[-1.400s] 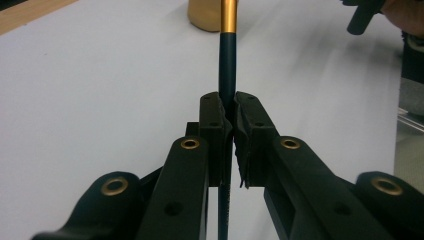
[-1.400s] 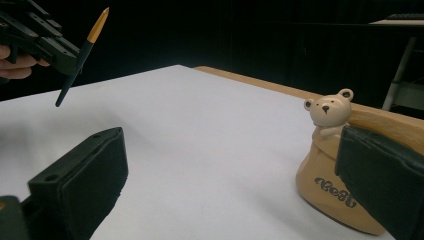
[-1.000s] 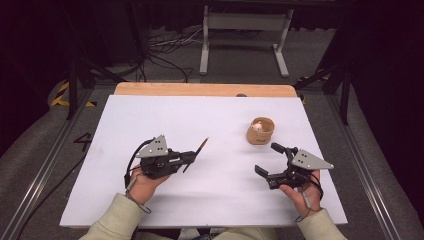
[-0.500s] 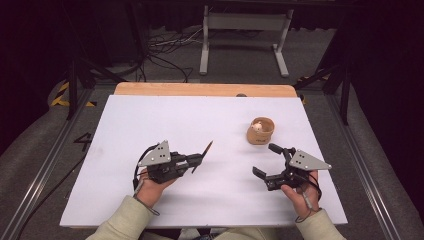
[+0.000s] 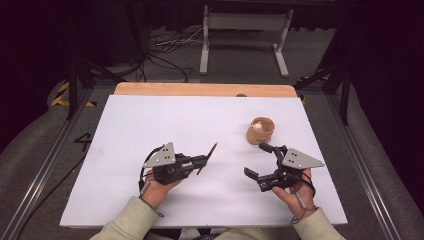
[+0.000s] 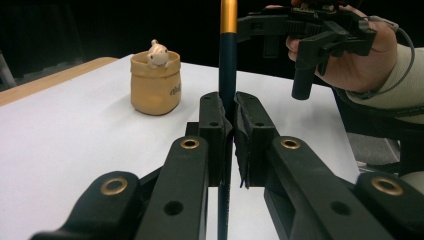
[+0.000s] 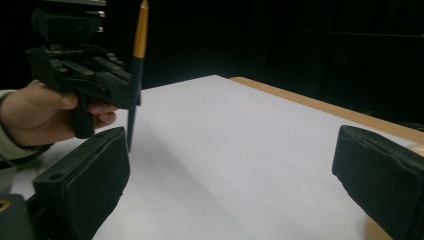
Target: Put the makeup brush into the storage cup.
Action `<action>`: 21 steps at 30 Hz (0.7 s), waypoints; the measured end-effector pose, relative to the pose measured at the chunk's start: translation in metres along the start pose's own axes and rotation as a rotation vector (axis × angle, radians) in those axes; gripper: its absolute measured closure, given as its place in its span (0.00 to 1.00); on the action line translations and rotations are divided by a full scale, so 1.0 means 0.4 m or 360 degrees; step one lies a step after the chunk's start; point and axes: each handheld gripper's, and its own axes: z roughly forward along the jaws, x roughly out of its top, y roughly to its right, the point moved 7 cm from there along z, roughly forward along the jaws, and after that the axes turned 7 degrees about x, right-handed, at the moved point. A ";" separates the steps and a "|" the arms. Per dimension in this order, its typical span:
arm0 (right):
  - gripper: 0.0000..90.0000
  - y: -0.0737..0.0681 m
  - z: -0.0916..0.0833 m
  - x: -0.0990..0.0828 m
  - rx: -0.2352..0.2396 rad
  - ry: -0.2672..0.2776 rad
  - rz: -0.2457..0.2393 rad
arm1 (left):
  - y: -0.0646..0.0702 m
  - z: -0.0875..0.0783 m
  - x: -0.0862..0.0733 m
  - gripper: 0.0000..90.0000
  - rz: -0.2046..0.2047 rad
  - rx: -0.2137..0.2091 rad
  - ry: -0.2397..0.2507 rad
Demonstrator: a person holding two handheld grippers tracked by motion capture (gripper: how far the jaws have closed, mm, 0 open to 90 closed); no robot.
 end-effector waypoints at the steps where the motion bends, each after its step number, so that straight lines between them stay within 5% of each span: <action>1: 0.02 0.000 0.000 0.000 0.0000 0.0000 0.0000 | 0.000 0.000 0.000 0.92 0.0000 0.0000 0.0000; 21: 0.31 -0.076 0.140 0.085 0.0346 0.0018 0.0048 | 0.009 0.001 0.001 0.92 0.0023 -0.0025 0.0005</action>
